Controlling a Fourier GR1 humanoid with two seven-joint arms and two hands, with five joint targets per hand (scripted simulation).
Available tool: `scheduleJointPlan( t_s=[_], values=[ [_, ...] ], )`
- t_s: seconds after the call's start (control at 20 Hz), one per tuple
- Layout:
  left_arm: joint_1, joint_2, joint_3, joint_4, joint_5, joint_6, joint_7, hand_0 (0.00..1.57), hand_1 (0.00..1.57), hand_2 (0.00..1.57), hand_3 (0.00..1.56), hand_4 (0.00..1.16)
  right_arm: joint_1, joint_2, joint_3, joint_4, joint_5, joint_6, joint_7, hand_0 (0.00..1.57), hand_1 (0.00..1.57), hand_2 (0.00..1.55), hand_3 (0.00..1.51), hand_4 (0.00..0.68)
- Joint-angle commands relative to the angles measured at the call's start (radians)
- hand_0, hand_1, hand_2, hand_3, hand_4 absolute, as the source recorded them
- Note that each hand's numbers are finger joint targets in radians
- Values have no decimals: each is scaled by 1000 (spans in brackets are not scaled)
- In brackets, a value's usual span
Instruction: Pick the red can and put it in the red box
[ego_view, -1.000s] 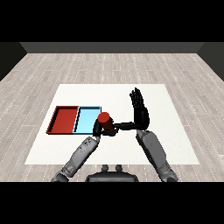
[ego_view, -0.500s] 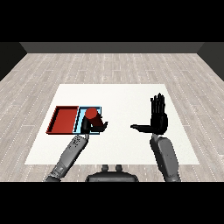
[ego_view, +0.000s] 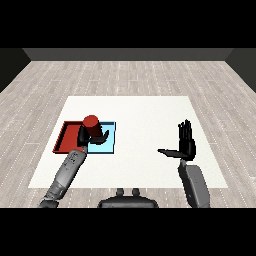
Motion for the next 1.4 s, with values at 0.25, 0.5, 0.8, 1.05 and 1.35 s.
scheduleJointPlan(
  t_s=[0.25,0.5,0.8,1.05,1.35],
  values=[
    [-141,125,124,280,-86,-49,62,1535,1535,1342,1445,1104,22,24,-32,182,-11,66,-82,0,0,0,0,0],
    [-176,142,212,566,-76,-54,5,1571,1571,1560,1457,1101,47,5,-24,147,22,72,-94,0,0,0,0,0],
    [-244,119,286,938,-83,-43,-138,1571,1571,1571,1490,1064,-10,-19,-66,198,8,105,-118,0,0,0,0,0],
    [-317,152,283,1154,-140,-13,-64,1005,1005,1064,1208,939,18,39,-16,166,72,51,-177,0,0,0,0,0],
    [-347,103,304,1309,-149,24,-74,798,798,749,0,709,13,42,-19,162,81,53,-195,0,0,0,0,0]
  ],
)
